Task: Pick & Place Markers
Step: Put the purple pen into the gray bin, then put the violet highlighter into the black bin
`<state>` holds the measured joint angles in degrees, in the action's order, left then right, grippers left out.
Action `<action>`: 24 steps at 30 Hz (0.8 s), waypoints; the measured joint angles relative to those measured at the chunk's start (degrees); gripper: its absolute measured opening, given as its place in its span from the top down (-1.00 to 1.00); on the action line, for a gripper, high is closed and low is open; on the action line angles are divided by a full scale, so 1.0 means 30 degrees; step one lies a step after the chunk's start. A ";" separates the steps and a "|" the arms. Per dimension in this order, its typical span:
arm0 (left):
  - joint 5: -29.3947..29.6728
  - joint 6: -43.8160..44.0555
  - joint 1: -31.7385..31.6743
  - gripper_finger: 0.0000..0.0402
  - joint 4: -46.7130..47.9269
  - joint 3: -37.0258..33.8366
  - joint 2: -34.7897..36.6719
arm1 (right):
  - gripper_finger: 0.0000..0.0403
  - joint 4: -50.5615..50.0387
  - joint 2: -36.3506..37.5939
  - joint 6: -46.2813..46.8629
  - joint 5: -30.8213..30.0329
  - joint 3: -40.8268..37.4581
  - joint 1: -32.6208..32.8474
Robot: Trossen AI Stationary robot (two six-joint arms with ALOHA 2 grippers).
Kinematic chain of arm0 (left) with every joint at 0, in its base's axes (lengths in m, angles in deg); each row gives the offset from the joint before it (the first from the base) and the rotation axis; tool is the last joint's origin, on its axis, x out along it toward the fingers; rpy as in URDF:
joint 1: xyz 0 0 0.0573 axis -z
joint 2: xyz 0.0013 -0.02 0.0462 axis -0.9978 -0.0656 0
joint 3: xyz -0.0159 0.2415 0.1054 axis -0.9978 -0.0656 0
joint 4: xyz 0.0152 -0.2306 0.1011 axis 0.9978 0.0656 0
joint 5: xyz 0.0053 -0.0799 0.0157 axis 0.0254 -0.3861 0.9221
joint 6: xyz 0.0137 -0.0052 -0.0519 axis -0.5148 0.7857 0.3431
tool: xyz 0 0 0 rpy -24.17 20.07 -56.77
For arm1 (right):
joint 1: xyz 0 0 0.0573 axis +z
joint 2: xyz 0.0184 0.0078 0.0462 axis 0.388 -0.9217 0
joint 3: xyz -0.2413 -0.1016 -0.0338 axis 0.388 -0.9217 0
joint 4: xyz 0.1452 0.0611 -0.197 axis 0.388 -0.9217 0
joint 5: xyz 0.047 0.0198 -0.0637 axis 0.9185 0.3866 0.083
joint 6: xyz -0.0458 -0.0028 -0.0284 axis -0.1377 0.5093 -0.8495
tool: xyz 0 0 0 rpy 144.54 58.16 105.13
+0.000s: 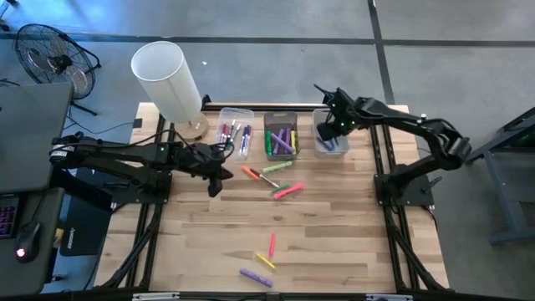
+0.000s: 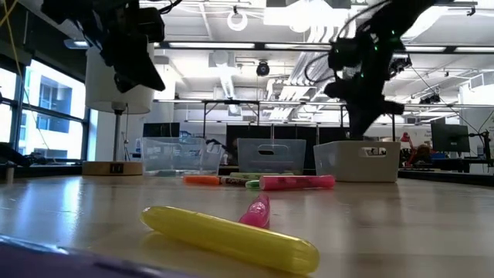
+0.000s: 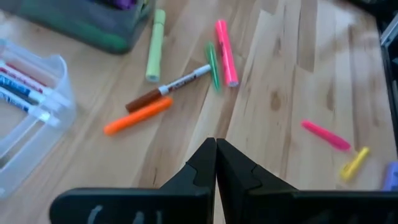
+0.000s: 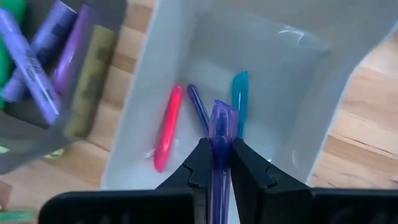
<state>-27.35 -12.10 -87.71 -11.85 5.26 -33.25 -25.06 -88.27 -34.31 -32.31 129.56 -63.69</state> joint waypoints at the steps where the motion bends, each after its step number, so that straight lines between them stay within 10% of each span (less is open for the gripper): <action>1: -0.0001 0.0000 0.0000 0.95 -0.0221 0.0000 0.0000 | 0.86 0.0502 -0.0046 -0.0287 0.0277 -0.0487 -0.0312; 14: -0.0025 0.2715 0.0000 0.89 -0.0881 0.0004 -0.0243 | 0.49 0.1208 -0.0133 -0.1212 0.0711 -0.1888 -0.0757; 24: 0.0229 0.2827 0.0000 0.15 -0.1716 0.0007 -0.1233 | 0.45 0.0467 0.2320 0.1201 0.0921 -0.1896 0.0116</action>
<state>-26.66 -3.62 -87.71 -16.99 5.28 -36.95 -23.66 -81.31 -30.71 -29.55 123.87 -63.35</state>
